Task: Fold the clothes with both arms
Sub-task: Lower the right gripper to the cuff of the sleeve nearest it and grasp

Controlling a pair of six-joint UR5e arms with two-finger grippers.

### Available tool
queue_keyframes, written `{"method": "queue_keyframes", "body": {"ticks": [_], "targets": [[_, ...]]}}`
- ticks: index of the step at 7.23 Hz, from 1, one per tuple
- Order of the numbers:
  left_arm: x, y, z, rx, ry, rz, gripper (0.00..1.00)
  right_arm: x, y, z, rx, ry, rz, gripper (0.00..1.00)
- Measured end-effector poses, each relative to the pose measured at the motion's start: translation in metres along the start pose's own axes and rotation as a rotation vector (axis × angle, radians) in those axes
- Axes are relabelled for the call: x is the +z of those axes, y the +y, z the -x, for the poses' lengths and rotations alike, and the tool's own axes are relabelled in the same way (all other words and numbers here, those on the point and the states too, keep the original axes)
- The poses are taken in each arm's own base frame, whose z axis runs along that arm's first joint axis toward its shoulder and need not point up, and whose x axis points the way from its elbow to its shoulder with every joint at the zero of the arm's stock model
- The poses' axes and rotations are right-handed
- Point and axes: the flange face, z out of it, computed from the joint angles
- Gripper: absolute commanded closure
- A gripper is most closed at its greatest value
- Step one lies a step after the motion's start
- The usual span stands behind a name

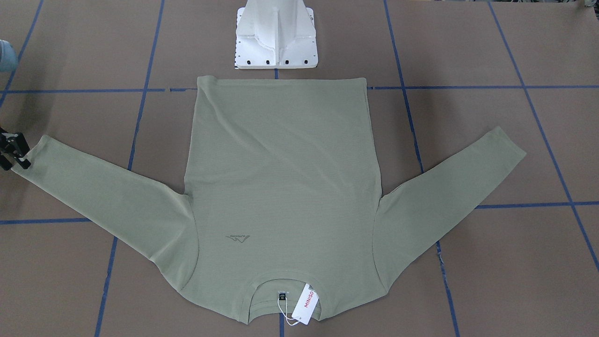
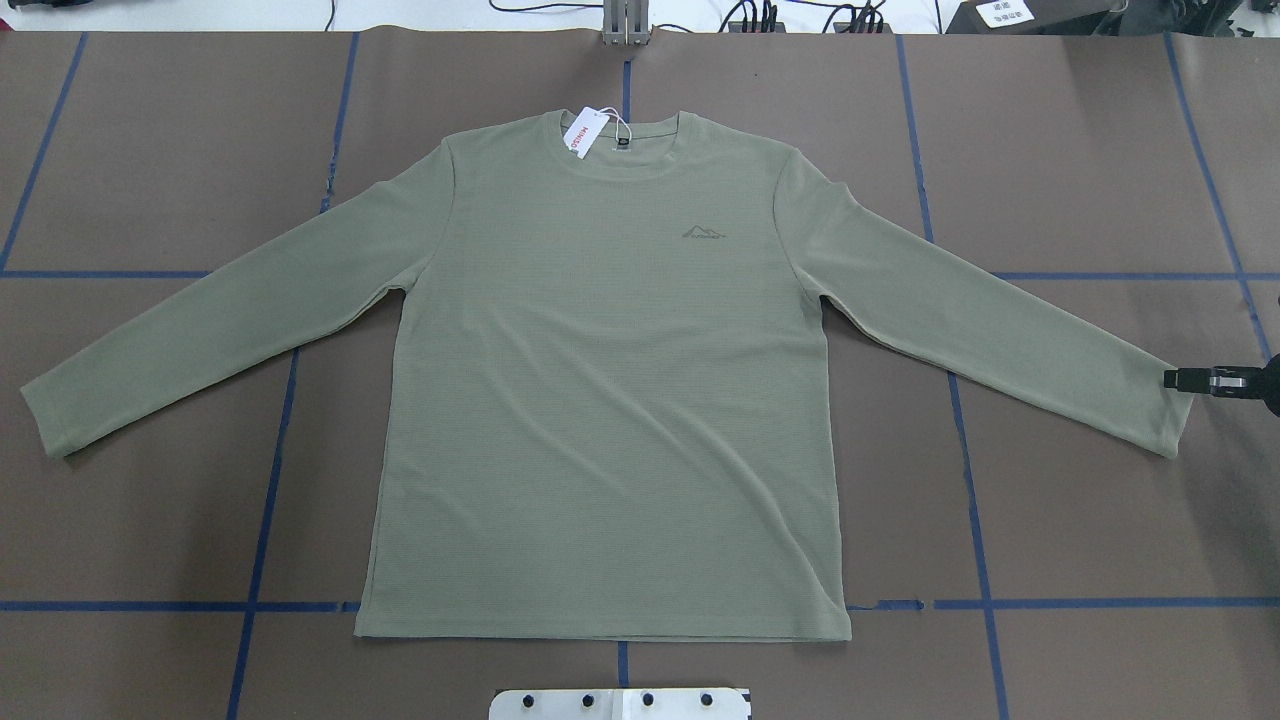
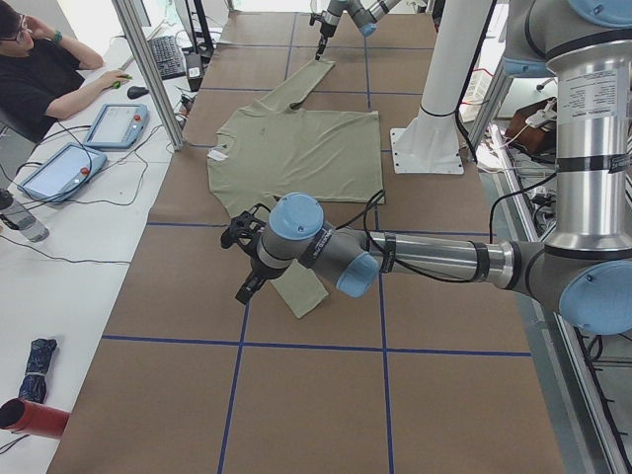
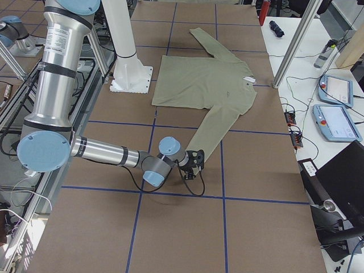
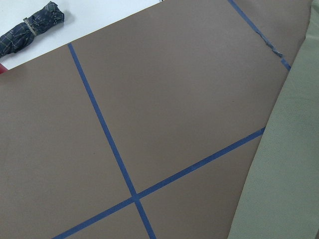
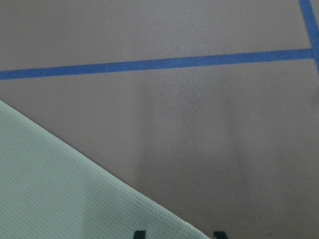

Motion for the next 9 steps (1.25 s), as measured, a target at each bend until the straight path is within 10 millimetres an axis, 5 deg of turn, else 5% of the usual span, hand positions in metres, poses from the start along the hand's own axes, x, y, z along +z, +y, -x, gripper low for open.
{"method": "queue_keyframes", "body": {"ticks": [1,4,6,9], "targets": [[0.000,0.001,0.000,-0.001,0.001,0.001,0.00,0.000,0.000,0.000,0.000,0.000,-0.001,1.00],[0.000,0.004,0.000,-0.004,0.001,0.004,0.00,-0.001,-0.002,0.004,-0.004,-0.004,-0.007,1.00],[-0.001,0.006,-0.001,-0.005,0.001,0.004,0.00,-0.012,-0.012,0.023,-0.009,-0.019,-0.014,1.00],[-0.001,0.006,-0.001,-0.004,0.002,0.004,0.00,-0.077,-0.053,0.121,0.027,0.040,0.016,1.00]]}}
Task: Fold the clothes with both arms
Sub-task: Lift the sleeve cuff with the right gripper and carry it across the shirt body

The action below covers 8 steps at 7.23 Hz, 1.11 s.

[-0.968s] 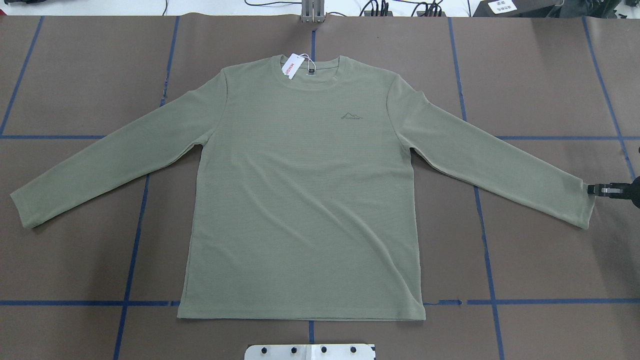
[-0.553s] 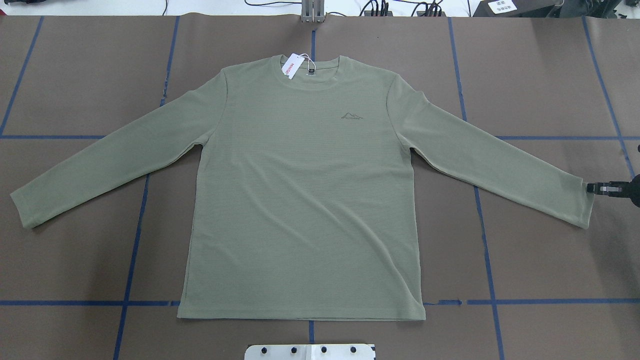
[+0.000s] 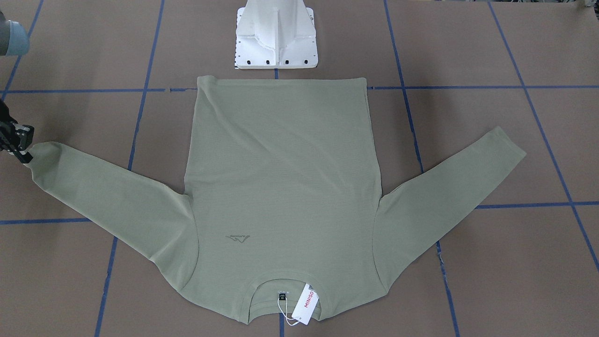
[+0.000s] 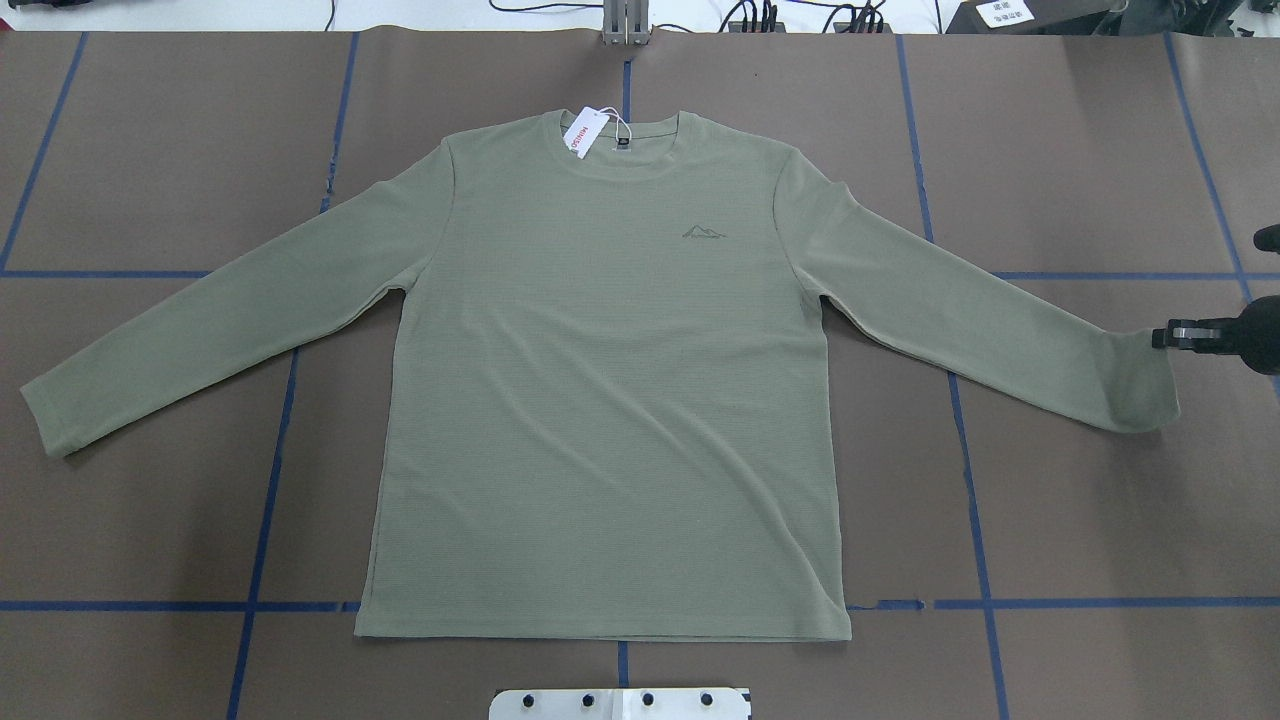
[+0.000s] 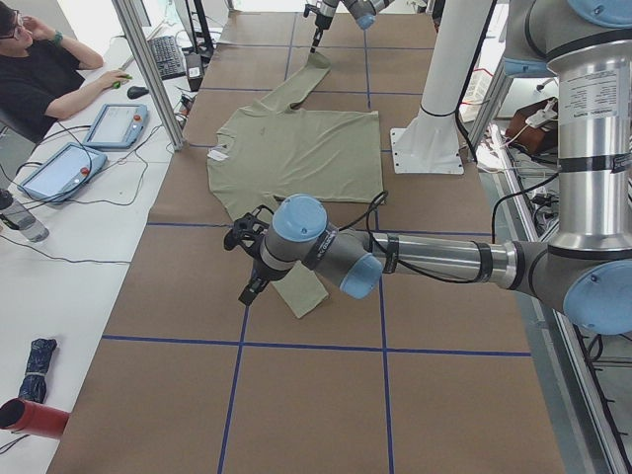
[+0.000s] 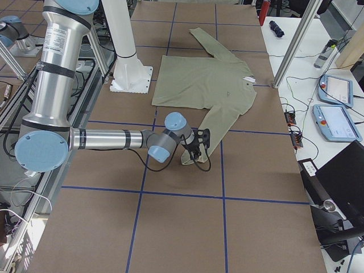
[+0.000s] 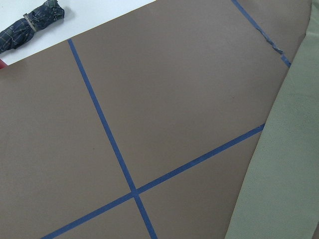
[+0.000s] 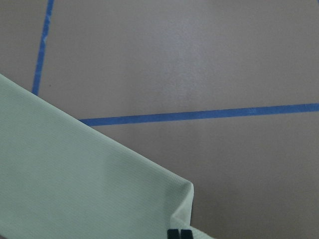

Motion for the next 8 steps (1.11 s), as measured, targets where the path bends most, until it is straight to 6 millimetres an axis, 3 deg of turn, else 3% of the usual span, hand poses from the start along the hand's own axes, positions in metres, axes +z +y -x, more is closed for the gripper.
{"method": "queue_keyframes", "body": {"ticks": [2,3,5,6,8], "targets": [[-0.001,-0.001,-0.001,0.001,0.000,-0.001,0.00,-0.053,-0.036,0.091,0.036,0.043,0.024,1.00],[-0.001,-0.001,-0.001,0.002,0.000,-0.002,0.00,-0.071,-0.062,0.147,0.074,0.063,0.033,1.00],[-0.001,-0.002,-0.001,0.003,0.000,-0.003,0.00,-0.103,-0.106,0.278,0.158,0.113,0.054,1.00],[0.000,-0.002,-0.001,0.001,0.000,-0.003,0.00,-0.110,-0.118,0.344,0.207,0.137,0.051,1.00],[0.000,-0.001,0.000,-0.001,0.001,-0.001,0.00,-0.096,-0.130,0.463,0.283,0.168,0.012,1.00]]}}
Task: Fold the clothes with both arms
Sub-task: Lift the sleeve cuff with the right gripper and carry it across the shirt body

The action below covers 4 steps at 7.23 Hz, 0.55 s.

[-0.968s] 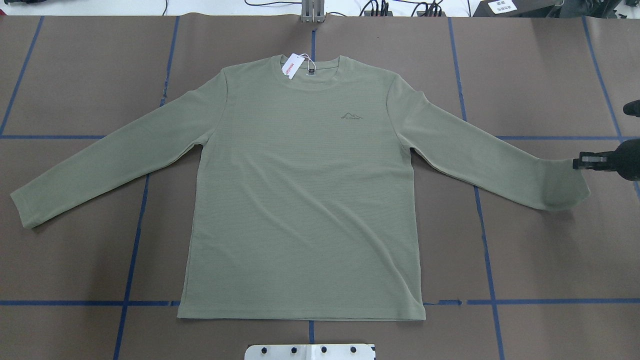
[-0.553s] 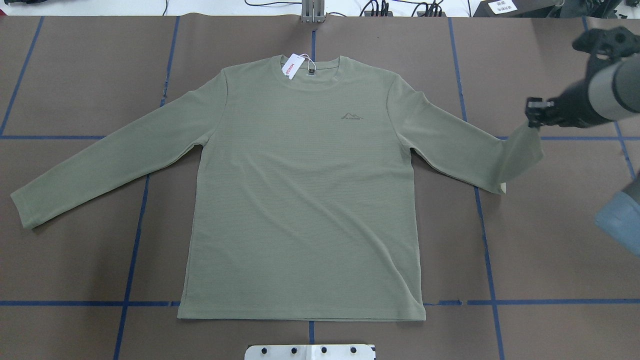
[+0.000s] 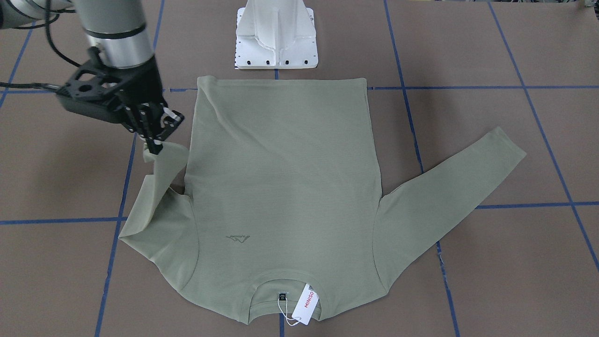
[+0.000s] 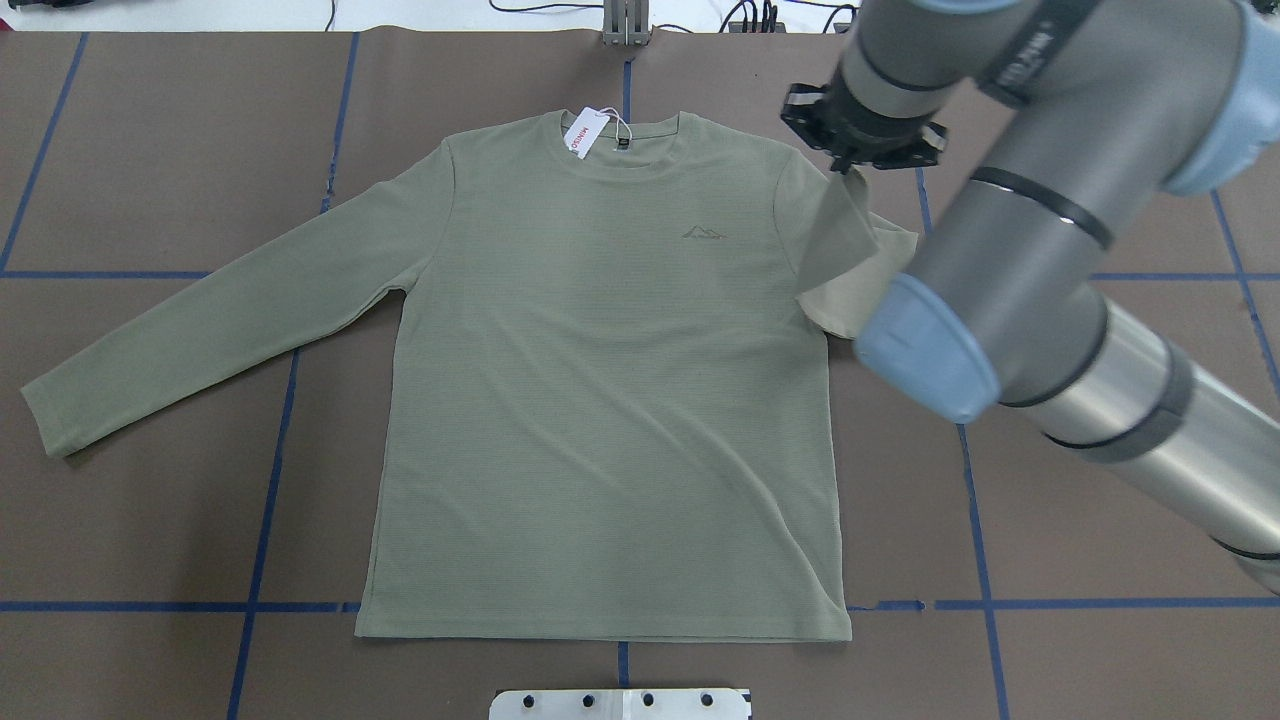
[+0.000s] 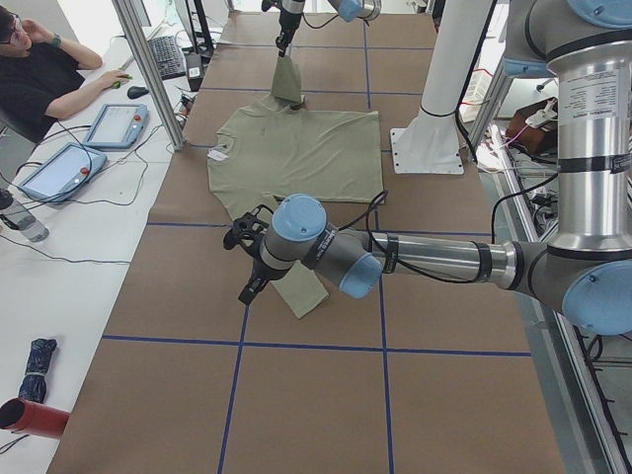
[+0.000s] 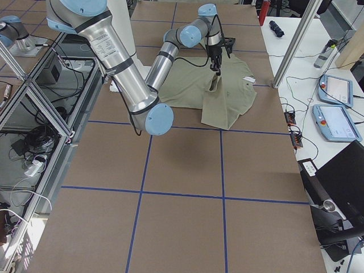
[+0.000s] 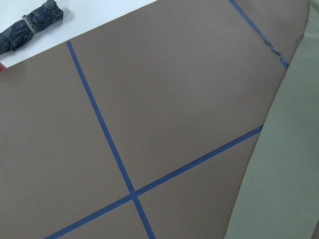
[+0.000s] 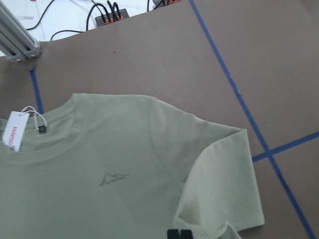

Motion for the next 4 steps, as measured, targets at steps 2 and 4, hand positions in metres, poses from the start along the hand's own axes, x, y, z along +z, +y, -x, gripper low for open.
{"method": "queue_keyframes", "body": {"ticks": [2,4], "targets": [[0.001,0.002,0.002,-0.003,0.000,0.003,0.00,0.007,0.023,0.127,0.048,0.010,-0.048,1.00],[0.002,0.003,0.003,-0.006,0.000,0.005,0.00,0.031,0.053,0.214,0.026,-0.042,-0.127,1.00]]}}
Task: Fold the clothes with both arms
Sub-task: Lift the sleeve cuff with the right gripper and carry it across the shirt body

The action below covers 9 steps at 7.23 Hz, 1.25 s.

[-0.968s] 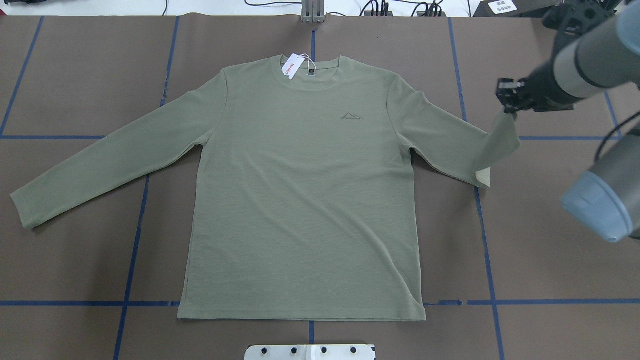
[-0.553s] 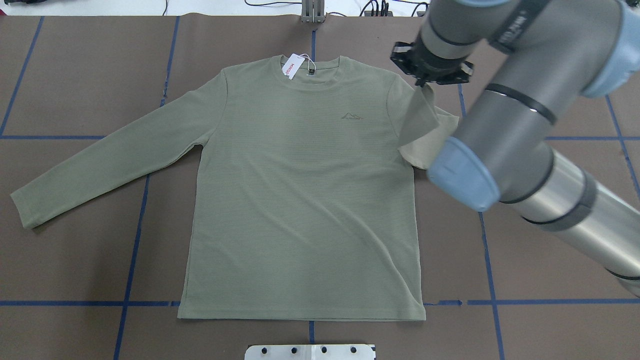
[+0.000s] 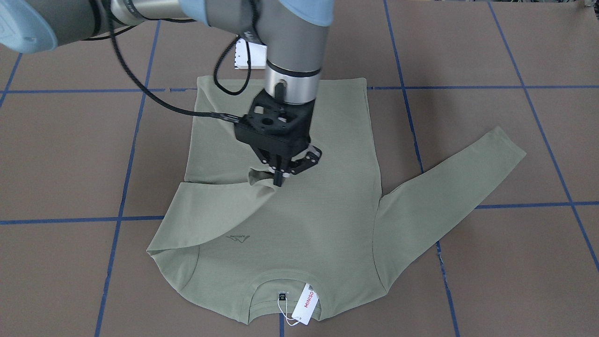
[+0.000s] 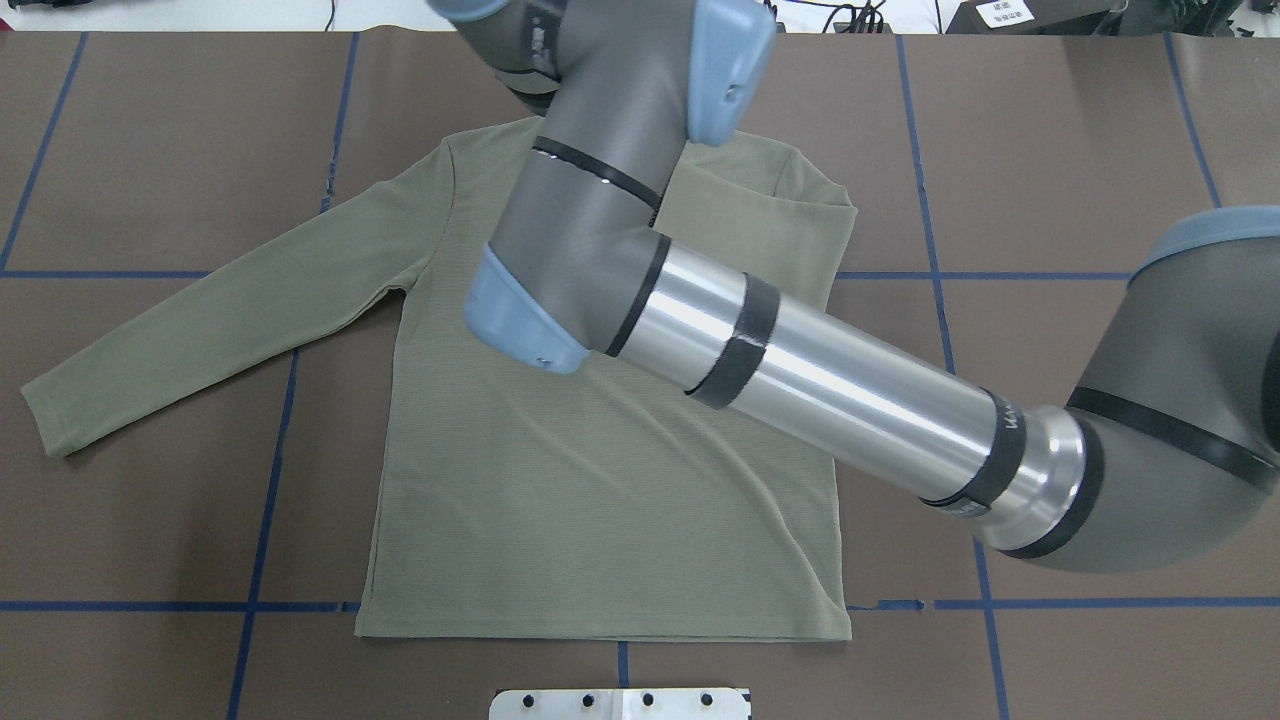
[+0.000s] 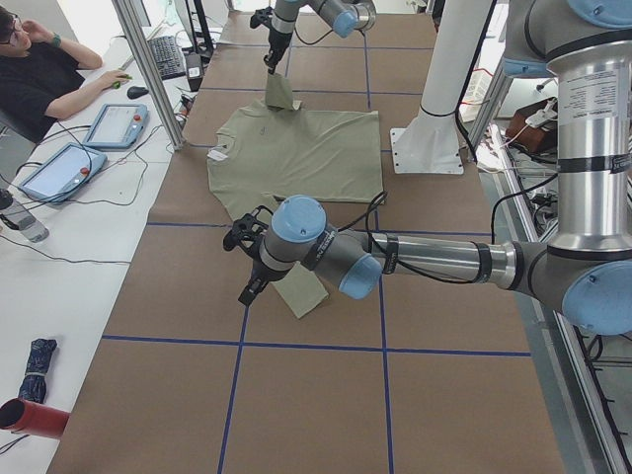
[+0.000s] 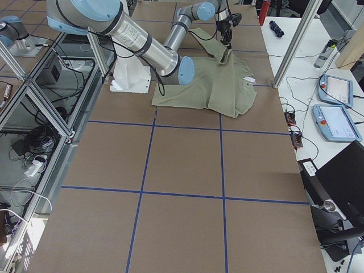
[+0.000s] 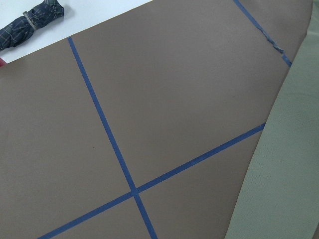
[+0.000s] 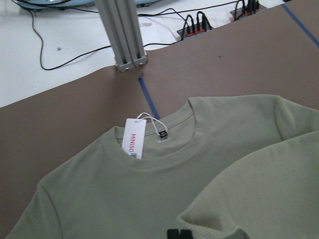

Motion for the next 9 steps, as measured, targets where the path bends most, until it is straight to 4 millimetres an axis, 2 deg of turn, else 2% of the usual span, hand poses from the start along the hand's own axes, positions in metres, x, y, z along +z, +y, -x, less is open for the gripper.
{"method": "queue_keyframes", "body": {"ticks": [2,3,4,5,6,8,9], "targets": [[0.000,0.001,0.000,-0.002,0.001,0.001,0.00,0.025,0.068,0.040,-0.070,-0.046,-0.103,1.00],[0.001,0.001,0.000,-0.002,0.001,0.001,0.00,0.032,0.104,0.056,-0.102,-0.056,-0.132,1.00],[0.001,0.001,0.000,-0.003,0.000,0.002,0.00,0.037,0.131,0.069,-0.123,-0.063,-0.141,1.00],[0.001,0.001,0.001,-0.003,0.001,0.002,0.00,0.037,0.144,0.080,-0.132,-0.062,-0.143,1.00],[0.001,0.001,0.001,-0.003,0.001,0.002,0.00,0.036,0.148,0.089,-0.117,-0.067,-0.150,0.90],[0.001,0.002,0.001,-0.004,0.001,0.003,0.00,0.044,0.147,0.097,-0.069,-0.078,-0.176,0.65],[0.001,0.002,0.001,-0.005,0.001,0.003,0.00,0.045,0.146,0.099,-0.059,-0.080,-0.182,0.61]]}}
